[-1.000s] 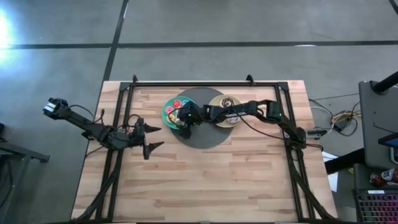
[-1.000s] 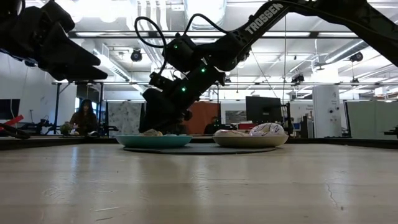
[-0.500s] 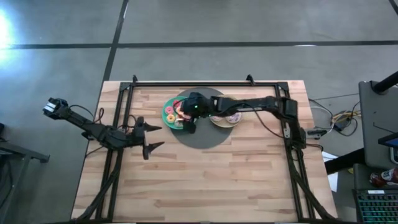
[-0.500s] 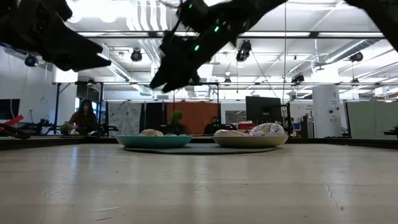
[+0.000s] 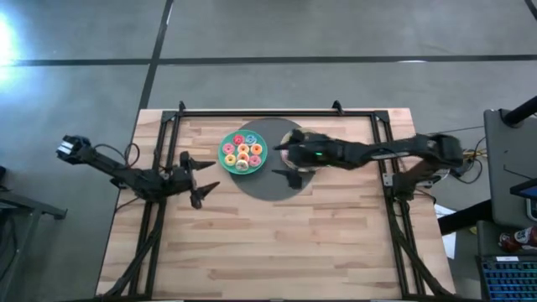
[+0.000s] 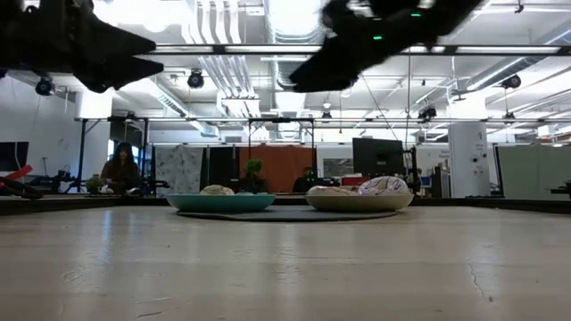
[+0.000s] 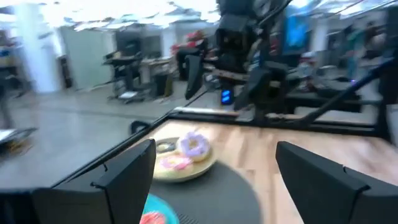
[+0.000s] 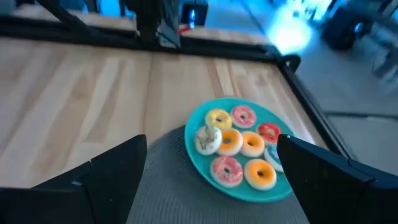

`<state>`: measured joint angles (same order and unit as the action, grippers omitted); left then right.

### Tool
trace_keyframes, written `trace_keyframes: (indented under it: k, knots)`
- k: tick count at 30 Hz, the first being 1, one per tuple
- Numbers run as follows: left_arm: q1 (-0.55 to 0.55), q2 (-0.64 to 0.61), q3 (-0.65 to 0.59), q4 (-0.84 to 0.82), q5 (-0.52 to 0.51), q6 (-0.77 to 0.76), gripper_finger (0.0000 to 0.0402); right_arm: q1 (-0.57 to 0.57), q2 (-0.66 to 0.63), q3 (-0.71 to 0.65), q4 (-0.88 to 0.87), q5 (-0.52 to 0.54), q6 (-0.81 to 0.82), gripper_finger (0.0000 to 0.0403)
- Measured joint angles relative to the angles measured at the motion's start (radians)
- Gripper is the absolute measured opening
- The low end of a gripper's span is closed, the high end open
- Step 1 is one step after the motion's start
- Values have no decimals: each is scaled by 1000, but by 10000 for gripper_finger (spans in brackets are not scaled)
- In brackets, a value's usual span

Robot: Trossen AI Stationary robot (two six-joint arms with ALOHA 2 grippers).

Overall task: Pick & Place donuts
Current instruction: Return to Home Position

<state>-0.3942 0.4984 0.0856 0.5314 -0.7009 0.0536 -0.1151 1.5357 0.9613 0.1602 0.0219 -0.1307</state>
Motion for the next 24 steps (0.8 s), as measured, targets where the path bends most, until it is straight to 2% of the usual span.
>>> trace_keyframes:
  k: [5, 11, 18, 24]
  knots:
    - [94, 5, -34, 96, 180, 22, 307, 22, -227, -258, 144, -7, -3, 354]
    - [250, 25, -2, 96, 339, 23, 307, 61, -490, -500, 296, -5, -17, 354]
    - [398, 31, 26, 84, 426, 63, 307, 66, -771, -723, 376, -3, 8, 354]
    - [454, 23, 21, 17, 453, 57, 307, 65, -908, -854, 376, 4, 46, 354]
